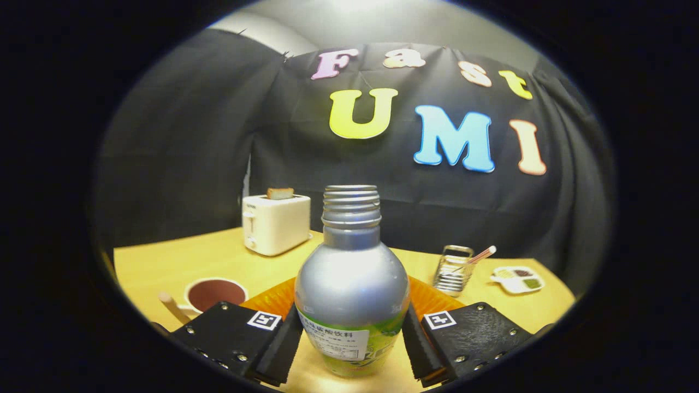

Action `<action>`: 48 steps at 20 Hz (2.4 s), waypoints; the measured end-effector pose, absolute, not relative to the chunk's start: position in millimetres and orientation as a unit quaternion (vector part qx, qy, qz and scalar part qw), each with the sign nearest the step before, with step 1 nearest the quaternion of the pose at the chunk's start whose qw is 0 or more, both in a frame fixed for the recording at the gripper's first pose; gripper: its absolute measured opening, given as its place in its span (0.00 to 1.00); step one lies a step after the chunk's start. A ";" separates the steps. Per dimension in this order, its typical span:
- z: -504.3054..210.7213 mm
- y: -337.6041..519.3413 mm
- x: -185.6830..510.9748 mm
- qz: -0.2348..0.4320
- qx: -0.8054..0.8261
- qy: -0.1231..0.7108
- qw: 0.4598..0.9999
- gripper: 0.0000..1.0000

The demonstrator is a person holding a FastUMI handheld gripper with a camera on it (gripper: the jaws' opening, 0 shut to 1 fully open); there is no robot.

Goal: Take the bottle from table, then pour the juice into the cup, finally place the bottle on the coaster

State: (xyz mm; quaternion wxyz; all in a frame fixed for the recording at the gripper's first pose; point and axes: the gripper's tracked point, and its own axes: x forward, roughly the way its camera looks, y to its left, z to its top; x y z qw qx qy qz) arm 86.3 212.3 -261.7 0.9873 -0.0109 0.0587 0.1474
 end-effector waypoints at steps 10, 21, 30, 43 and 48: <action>-231.0 216.9 105.3 0.147 0.029 0.032 0.988 0.80; -264.8 210.9 141.1 0.126 0.035 0.055 0.990 0.80; -297.4 211.7 168.7 0.106 0.038 0.073 0.991 0.80; -301.5 214.7 167.9 0.094 0.006 0.047 0.994 0.91; -231.0 194.0 147.7 0.072 0.026 -0.004 0.997 0.99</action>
